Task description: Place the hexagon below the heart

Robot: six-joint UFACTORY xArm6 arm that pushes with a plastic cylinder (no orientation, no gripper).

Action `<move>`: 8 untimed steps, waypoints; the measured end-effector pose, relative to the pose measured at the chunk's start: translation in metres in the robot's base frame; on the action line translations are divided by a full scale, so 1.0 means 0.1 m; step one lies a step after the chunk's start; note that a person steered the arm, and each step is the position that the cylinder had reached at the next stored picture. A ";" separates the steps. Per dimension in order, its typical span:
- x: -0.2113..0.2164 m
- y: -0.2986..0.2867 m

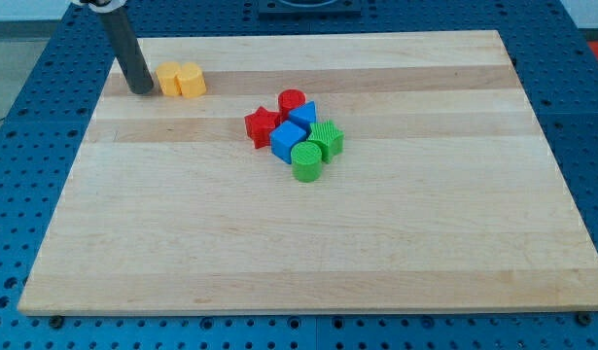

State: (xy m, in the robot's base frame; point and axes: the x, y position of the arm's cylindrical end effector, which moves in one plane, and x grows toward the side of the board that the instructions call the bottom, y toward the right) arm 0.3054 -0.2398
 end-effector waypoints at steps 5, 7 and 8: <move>0.58 0.27; 0.35 0.05; 0.50 -0.31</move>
State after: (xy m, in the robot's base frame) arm 0.3556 -0.2711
